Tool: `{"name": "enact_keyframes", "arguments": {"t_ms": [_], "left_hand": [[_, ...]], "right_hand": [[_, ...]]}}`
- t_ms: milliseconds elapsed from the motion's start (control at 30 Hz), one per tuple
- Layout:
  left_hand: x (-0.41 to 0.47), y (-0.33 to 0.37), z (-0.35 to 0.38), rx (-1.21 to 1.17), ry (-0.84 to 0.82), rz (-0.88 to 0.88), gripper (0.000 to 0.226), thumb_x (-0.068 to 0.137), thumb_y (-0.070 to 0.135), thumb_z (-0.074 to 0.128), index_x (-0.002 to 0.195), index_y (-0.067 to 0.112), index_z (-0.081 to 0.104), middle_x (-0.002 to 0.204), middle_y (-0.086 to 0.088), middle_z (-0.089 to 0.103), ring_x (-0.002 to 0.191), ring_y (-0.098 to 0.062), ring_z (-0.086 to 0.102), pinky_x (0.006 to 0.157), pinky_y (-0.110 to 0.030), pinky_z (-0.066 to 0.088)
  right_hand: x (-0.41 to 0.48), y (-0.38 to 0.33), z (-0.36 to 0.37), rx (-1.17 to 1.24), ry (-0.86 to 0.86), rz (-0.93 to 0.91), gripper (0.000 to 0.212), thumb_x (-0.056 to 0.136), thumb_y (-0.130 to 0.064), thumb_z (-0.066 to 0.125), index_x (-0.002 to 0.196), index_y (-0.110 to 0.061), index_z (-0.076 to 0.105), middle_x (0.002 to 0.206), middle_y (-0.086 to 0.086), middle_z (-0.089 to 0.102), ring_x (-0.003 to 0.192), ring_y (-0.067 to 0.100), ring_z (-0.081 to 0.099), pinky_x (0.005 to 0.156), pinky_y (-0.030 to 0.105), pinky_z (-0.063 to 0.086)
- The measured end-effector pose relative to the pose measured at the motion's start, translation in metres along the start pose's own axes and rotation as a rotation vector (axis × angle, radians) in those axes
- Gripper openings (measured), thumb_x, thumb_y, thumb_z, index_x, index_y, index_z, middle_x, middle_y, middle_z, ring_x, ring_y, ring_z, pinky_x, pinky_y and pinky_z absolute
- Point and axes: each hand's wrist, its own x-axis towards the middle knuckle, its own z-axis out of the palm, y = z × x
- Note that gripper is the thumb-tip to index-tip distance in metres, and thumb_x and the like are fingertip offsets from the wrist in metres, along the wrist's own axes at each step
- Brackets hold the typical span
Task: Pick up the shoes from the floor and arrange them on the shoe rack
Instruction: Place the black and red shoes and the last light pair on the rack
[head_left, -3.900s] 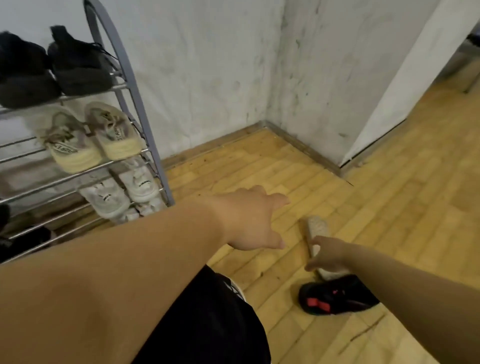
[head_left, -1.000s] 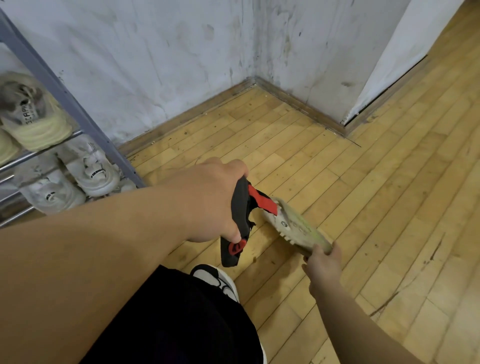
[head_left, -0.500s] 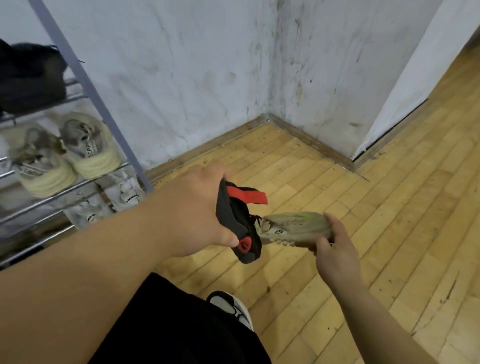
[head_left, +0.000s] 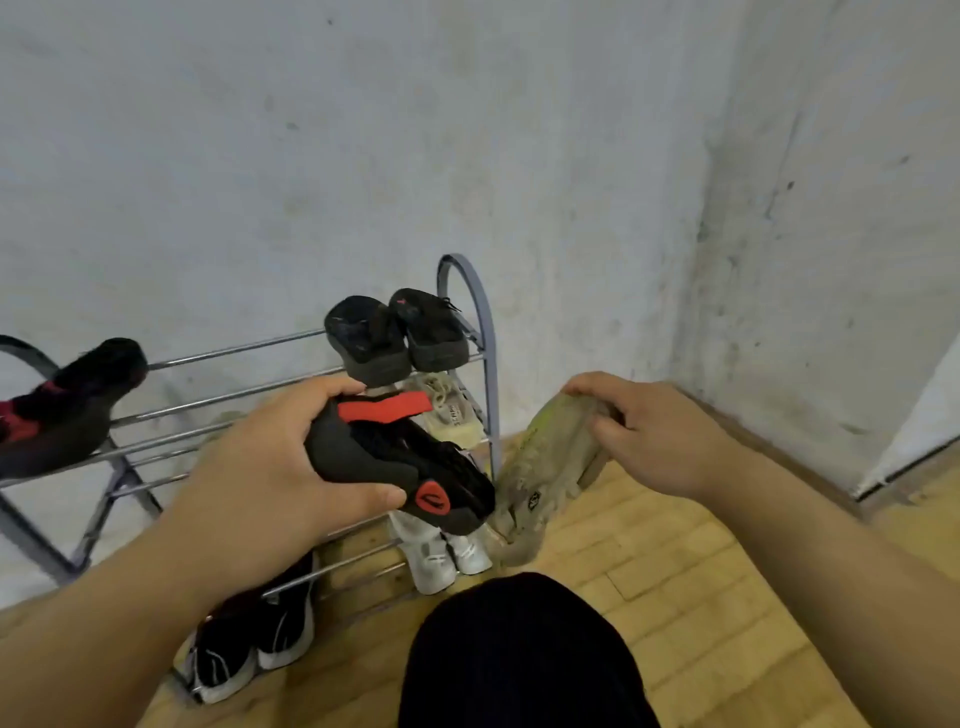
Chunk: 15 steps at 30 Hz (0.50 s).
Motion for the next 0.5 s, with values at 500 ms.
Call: {"name": "enact_keyframes", "arguments": {"t_ms": [500], "left_hand": [[-0.086,-0.118,-0.120,-0.225,0.659,-0.285,0.056,0.068,0.046,0.091,0.111,0.044,0.055,0.101,0.017,0.063,0.085,-0.002,0.063,0.070,-0.021,0.048]], "right_hand": [[0.082,-0.202,0.102,-0.117,-0.227,-0.297,0.043,0.100,-0.028,0.048,0.139,-0.044,0.054,0.125,-0.015,0.059,0.097,0.003,0.058,0.073,0.023,0.043]]}}
